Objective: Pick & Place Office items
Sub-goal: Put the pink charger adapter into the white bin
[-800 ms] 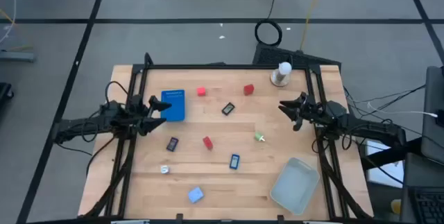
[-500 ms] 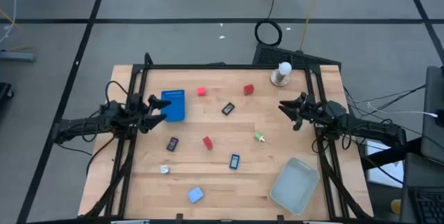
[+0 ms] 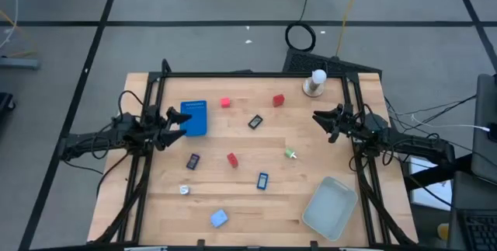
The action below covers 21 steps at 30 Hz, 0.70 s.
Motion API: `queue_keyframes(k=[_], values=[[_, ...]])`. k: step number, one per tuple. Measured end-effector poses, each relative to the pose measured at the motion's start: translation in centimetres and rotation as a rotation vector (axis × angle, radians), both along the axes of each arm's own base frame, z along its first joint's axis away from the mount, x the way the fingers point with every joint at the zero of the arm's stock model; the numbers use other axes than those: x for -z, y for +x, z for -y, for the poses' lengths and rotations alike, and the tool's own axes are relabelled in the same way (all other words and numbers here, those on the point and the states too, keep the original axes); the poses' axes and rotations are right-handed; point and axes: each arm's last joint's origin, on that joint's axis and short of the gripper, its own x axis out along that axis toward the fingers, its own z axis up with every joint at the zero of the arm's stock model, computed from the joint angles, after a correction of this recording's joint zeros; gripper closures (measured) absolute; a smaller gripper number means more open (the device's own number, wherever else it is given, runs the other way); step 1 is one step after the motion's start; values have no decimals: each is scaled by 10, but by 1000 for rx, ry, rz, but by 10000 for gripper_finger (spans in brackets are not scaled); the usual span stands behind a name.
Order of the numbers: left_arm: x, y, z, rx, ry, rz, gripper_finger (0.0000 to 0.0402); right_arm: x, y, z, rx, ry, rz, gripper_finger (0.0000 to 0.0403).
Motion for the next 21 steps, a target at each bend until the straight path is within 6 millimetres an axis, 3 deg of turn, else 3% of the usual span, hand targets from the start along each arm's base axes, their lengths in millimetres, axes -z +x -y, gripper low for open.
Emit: queue_keyframes(k=[6, 12, 21], values=[[-22, -5, 1, -34, 117, 25, 9, 0, 0, 0, -2, 1, -1, 287], [-51, 1, -5, -114, 149, -254, 9, 0, 0, 0, -2, 1, -2, 287], [-119, 50, -31, -222, 226, -656, 9, 0, 0, 0, -3, 1, -2, 287]])
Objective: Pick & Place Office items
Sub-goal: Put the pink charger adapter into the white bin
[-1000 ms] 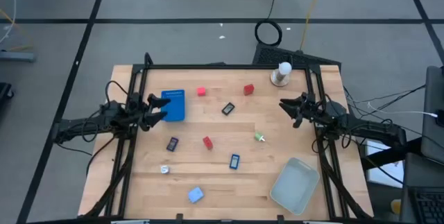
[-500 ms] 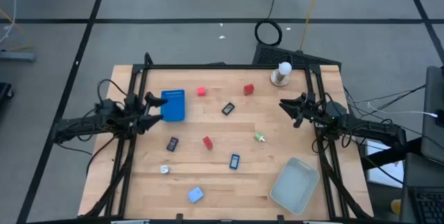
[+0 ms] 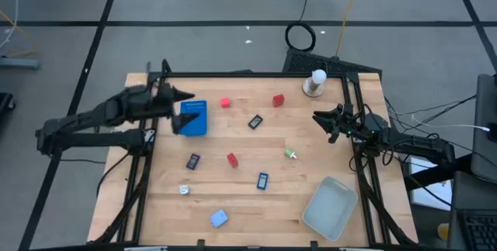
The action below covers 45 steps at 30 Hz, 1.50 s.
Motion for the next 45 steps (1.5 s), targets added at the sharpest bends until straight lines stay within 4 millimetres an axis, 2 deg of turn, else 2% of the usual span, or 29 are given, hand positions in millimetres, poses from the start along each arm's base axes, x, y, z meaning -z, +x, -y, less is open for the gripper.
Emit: queue_keyframes(k=[6, 13, 21, 28, 35, 41, 45], values=[[-12, 44, -23, -31, -41, -277, 9, 0, 0, 0, 1, -34, -13, 287], [-8, 89, -55, -39, -89, -547, 9, 0, 0, 0, 3, -80, -30, 287], [-6, 132, -96, 65, -165, -717, 9, 0, 0, 0, 3, -74, -28, 287], [-1, 144, -135, 140, -253, -716, 9, 0, 0, 0, 2, -74, -23, 287], [11, 136, -165, 88, -296, -731, 9, -1, 0, 0, 3, -76, -19, 287], [33, 139, -172, 52, -272, -891, 9, -1, 0, 0, 3, -85, -24, 287], [54, 150, -170, 72, -250, -999, 9, -1, 0, 0, 3, -85, -24, 287]])
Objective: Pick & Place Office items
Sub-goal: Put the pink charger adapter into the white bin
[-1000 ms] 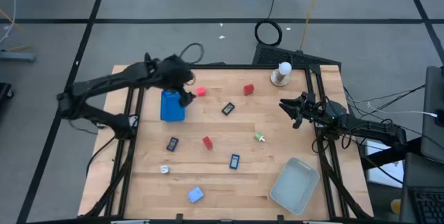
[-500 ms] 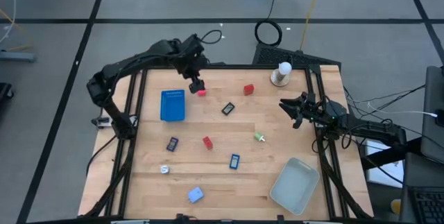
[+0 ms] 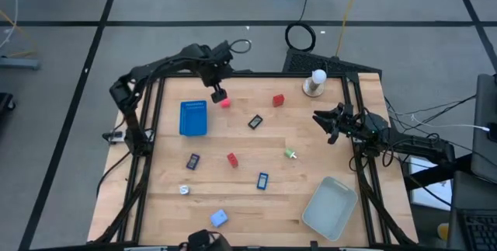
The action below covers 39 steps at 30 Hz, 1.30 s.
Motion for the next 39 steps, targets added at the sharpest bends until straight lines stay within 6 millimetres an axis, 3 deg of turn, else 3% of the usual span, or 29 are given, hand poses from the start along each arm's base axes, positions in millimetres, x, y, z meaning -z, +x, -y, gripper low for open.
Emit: queue_keyframes(k=[9, 15, 23, 39], values=[[37, 27, 12, 173, 120, -205, 9, 0, 0, 0, 0, -17, -9, 287], [51, 43, 22, 263, 162, -220, 9, 0, 0, 0, 0, -17, -9, 287], [51, 55, 23, 256, 217, -134, 9, 0, 0, 0, -2, -17, -10, 287], [51, 45, 7, 186, 142, -94, 9, 0, 0, 0, -2, -17, -9, 287]])
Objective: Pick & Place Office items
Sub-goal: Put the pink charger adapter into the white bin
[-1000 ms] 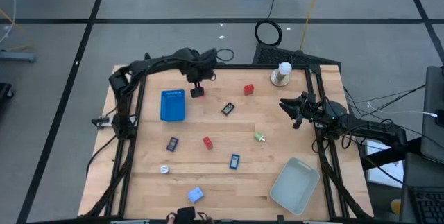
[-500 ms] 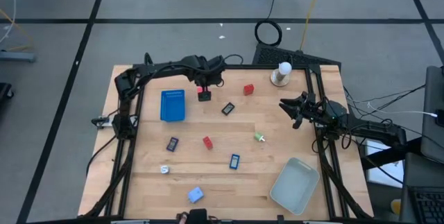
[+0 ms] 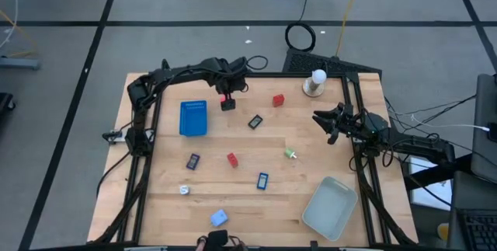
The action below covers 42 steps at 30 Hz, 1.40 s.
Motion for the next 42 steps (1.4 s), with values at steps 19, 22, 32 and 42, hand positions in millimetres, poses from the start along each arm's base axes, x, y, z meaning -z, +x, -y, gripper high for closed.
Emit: queue_keyframes(k=[19, 22, 32, 42], values=[[39, -14, 9, -39, -80, -43, 9, 0, 0, 0, 0, 0, 0, 287], [44, -15, 10, -47, -89, -32, 9, 0, 0, 0, 0, 0, 0, 287], [49, -20, 1, -83, -137, 33, 9, 0, 0, 0, 0, -1, 1, 287], [60, -22, -8, -104, -150, 19, 9, -4, 0, 0, 0, -13, 39, 287]])
